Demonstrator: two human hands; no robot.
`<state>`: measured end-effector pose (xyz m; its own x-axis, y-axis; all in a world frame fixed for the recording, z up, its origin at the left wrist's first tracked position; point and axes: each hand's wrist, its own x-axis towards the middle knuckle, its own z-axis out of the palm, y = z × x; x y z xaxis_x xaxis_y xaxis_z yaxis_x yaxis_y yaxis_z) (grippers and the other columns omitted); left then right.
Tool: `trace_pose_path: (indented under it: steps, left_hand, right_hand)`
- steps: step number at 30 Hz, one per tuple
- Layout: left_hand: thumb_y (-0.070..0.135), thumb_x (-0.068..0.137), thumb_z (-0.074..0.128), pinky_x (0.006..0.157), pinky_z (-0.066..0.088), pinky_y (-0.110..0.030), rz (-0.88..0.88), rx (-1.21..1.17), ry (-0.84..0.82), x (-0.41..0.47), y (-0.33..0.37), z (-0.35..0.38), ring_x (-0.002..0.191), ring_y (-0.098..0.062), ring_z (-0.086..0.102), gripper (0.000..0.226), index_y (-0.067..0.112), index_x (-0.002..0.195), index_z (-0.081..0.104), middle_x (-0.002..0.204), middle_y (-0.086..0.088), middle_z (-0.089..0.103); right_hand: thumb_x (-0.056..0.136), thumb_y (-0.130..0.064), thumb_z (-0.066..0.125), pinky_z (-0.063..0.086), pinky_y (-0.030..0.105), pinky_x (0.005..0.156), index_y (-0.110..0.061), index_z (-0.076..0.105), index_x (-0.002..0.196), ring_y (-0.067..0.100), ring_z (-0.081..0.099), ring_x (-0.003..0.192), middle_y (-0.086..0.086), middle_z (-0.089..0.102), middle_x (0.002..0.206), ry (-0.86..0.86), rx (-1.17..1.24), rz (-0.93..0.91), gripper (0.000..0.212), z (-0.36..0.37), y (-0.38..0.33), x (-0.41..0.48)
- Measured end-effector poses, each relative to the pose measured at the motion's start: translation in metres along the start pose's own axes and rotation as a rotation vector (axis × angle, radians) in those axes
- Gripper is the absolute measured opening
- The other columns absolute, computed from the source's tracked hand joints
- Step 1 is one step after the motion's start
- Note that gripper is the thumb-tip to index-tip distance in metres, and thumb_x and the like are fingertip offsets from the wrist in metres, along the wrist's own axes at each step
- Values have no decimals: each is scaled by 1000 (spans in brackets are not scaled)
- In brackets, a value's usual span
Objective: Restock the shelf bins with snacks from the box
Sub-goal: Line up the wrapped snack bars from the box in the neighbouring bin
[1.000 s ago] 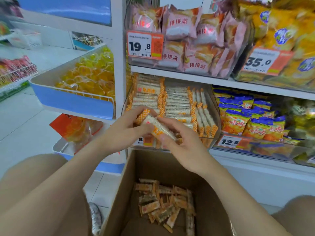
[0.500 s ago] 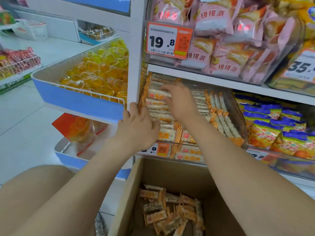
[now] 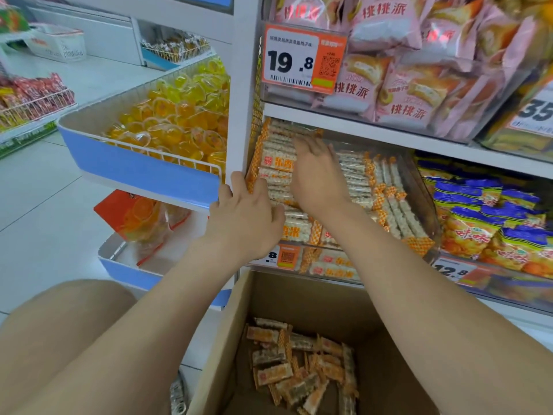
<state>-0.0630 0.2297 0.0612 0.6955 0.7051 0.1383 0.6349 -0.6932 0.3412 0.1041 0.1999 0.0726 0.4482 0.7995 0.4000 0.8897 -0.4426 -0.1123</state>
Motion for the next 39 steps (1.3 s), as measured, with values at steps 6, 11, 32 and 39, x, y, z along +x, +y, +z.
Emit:
trace_pose_path:
  steps: [6, 11, 32, 39]
  left_hand:
    - [29, 93, 52, 72, 42, -44, 166, 135, 425, -23, 2, -1, 93, -33, 44, 28, 10, 113, 52, 109, -14, 47]
    - [26, 90, 59, 58, 48, -42, 472, -114, 85, -66, 19, 29, 77, -26, 56, 13, 25, 95, 46, 89, 5, 51]
    - [33, 101, 61, 119, 31, -54, -34, 155, -946, -137, -50, 325, 144, -30, 43, 57, 27, 153, 42, 157, -3, 44]
    - [9, 95, 67, 120, 37, -45, -159, -79, -862, -147, -57, 379, 147, -33, 40, 65, 20, 154, 40, 164, -8, 29]
  right_hand:
    - [100, -17, 52, 48, 25, 99, -20, 69, 126, 14, 62, 116, -3, 69, 123, 159, 385, 47, 32, -45, -12, -100]
    - [87, -8, 55, 46, 28, 63, -22, 66, 83, 9, 59, 70, -9, 64, 76, -34, 550, 5, 19, -32, 9, -189]
    - [98, -9, 64, 33, 53, 118, -22, 21, 163, 38, 24, 154, 12, 22, 169, -1060, 124, 315, 79, 223, 65, -346]
    - [90, 5, 63, 23, 55, 122, -23, 28, 158, 39, 24, 151, 15, 34, 160, -996, 1, 249, 81, 246, 74, -388]
